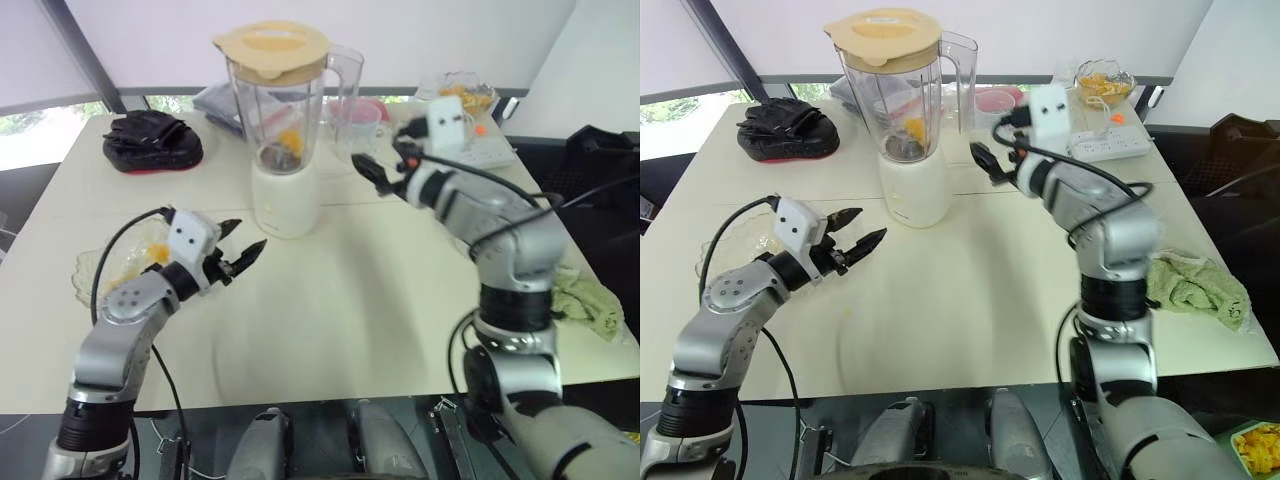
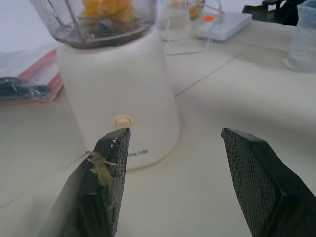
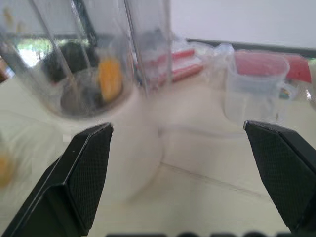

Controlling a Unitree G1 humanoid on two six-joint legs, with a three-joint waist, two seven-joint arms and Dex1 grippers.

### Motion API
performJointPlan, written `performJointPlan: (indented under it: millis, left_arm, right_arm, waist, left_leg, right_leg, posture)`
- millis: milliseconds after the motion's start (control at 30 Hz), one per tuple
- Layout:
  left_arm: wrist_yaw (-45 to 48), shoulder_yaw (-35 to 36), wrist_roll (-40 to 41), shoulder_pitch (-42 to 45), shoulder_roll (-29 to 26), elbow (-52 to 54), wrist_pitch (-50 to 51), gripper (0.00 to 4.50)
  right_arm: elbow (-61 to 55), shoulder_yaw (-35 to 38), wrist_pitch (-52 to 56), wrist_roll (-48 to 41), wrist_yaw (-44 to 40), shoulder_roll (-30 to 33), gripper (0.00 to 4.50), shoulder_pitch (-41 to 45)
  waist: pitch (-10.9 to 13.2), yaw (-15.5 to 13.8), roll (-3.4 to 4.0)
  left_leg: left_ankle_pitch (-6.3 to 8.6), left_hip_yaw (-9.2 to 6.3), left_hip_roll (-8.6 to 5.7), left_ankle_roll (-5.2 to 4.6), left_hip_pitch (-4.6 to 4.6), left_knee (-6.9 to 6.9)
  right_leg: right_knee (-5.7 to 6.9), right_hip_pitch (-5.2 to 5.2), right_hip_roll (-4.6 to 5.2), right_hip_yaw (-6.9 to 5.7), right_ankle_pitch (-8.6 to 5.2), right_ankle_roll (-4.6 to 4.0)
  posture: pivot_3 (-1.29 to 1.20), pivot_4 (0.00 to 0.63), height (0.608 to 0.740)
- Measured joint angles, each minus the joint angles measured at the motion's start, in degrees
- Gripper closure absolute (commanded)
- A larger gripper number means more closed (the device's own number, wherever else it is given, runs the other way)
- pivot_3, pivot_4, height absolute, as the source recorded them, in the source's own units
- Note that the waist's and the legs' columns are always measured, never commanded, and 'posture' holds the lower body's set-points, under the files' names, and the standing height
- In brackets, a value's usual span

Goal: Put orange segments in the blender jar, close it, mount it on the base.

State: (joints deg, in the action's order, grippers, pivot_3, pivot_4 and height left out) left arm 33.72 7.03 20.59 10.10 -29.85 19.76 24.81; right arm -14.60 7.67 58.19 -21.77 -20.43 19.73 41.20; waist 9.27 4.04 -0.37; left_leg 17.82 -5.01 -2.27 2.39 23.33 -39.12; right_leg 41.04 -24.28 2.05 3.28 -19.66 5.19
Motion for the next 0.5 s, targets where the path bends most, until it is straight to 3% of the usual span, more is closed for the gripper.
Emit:
performJointPlan:
  millis: [300, 500]
  left_arm:
    - [-0.10, 7.06, 6.04, -0.77, -3.10, 4.08, 4.60, 1.44]
    - [-0.11, 11.17, 9.35, -2.12, -5.21, 5.94, 6.83, 1.44]
  right_arm:
    - [-11.27, 6.44, -7.15, -11.50, -16.99, 10.63, 0.05, -16.93]
    - [-12.78, 8.36, -8.67, -15.92, -20.40, 13.37, 0.05, -21.15]
  waist:
    - [0.02, -0.68, -0.04]
    - [0.02, -1.44, -0.05]
  left_leg:
    - [0.01, -0.01, 0.01, -0.02, -0.02, -0.03]
    - [0.01, -0.01, 0.01, -0.02, -0.06, -0.04]
  right_leg:
    - [-0.04, 0.08, 0.00, 0.00, 0.00, 0.00]
    - [-0.05, 0.13, 0.00, 0.00, 0.00, 0.00]
  posture:
    - [0.00, 0.150, 0.740]
    - [0.00, 0.150, 0.740]
